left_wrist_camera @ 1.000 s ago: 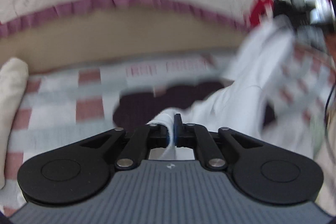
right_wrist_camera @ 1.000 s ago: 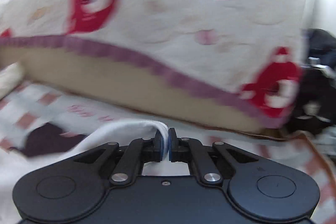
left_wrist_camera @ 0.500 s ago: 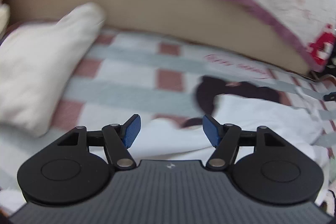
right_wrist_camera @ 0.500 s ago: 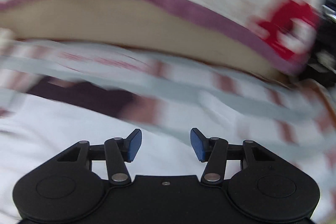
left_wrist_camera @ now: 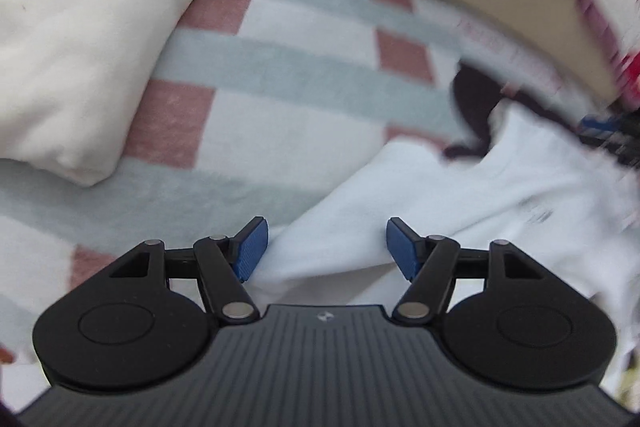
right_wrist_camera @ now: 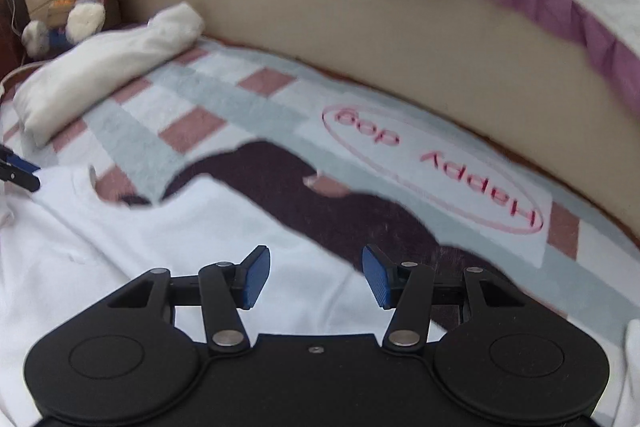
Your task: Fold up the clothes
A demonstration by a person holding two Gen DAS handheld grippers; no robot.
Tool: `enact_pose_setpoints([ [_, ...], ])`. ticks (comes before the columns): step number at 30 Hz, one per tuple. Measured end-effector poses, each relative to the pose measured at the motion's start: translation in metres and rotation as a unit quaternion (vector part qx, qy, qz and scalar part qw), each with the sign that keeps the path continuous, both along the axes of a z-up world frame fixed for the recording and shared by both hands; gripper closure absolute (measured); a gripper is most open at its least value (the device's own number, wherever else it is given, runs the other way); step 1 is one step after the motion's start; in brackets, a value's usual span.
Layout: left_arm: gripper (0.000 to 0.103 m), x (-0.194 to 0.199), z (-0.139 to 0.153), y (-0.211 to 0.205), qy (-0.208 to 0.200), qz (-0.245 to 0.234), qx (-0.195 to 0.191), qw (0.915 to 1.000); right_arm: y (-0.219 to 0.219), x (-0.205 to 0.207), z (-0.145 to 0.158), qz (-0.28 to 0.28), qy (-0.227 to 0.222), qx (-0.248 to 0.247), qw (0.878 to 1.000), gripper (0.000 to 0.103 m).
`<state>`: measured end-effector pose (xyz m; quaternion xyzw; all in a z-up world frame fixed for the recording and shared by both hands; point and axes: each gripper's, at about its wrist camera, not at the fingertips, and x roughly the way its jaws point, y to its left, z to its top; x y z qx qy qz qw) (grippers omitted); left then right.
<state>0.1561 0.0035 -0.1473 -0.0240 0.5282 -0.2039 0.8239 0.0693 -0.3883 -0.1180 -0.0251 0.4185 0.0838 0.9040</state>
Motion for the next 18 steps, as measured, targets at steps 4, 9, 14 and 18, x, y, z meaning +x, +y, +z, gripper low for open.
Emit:
enact_pose_setpoints([
  [4,0.037,-0.015,-0.004,0.000,-0.004,-0.005,-0.011,0.9999,-0.020,0.003,-0.022,-0.017,0.030,-0.006,0.999,0.045],
  [9,0.043,-0.017,-0.006,0.013,0.031,0.016,-0.053,0.9980,-0.035,-0.001,-0.042,-0.084,0.026,-0.012,0.996,0.020],
  [14,0.044,-0.028,-0.005,0.002,0.016,-0.001,-0.029,0.9994,-0.035,0.000,-0.047,-0.056,-0.006,-0.020,0.998,0.012],
  [18,0.033,-0.040,-0.007,-0.003,0.015,-0.048,-0.032,0.9982,-0.038,0.003,-0.040,-0.010,0.025,0.029,0.999,0.066],
])
